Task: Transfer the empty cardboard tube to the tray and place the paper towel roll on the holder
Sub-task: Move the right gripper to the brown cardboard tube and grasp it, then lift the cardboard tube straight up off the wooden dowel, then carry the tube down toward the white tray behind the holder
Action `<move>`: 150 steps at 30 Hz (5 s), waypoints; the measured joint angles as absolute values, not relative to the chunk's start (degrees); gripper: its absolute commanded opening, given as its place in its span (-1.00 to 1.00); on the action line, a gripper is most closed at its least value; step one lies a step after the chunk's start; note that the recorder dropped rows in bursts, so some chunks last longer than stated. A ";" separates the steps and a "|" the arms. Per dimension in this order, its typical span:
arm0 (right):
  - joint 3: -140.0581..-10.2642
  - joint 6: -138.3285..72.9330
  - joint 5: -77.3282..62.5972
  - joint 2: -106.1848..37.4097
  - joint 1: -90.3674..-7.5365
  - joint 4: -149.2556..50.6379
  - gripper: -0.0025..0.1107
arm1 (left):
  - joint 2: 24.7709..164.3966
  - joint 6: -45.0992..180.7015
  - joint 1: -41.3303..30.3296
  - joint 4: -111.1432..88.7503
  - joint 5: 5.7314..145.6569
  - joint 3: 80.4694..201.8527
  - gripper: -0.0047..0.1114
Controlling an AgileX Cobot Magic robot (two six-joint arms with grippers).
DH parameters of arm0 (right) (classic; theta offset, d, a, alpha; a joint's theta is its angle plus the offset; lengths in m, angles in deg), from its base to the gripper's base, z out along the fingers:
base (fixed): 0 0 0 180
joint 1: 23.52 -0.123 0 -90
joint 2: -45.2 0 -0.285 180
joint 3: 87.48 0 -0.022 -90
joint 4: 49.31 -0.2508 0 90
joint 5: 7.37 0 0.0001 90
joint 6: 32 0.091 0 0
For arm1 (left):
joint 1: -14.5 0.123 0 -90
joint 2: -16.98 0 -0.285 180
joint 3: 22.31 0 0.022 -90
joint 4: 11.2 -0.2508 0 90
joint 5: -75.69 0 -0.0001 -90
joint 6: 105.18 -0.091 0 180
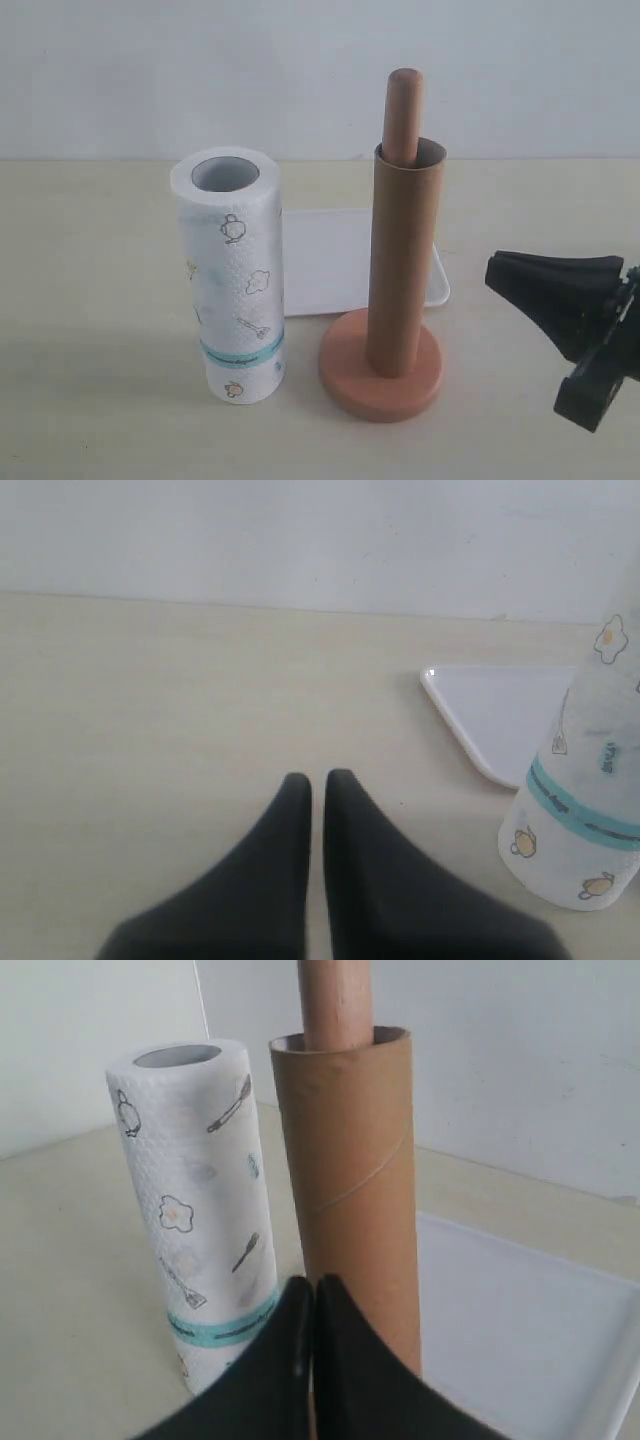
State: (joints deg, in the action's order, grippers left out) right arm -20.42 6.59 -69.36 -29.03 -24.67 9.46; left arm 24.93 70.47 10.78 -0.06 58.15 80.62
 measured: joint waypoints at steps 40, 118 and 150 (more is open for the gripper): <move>-38.16 3.51 -57.98 -45.05 -41.25 -4.68 0.36 | 24.93 70.47 10.78 -0.06 58.15 80.62 -0.85; -88.89 63.64 -36.59 -25.39 -41.25 49.10 -0.96 | 24.93 70.47 10.78 -0.06 58.15 80.62 -0.85; -69.13 28.58 -63.65 -56.20 -12.62 45.19 -0.96 | 24.93 70.36 10.78 -0.06 58.15 80.62 -0.85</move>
State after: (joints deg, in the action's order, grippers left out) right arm -69.13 28.58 -63.65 -56.20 -12.62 45.19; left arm 24.93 70.36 10.78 -0.06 58.15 80.62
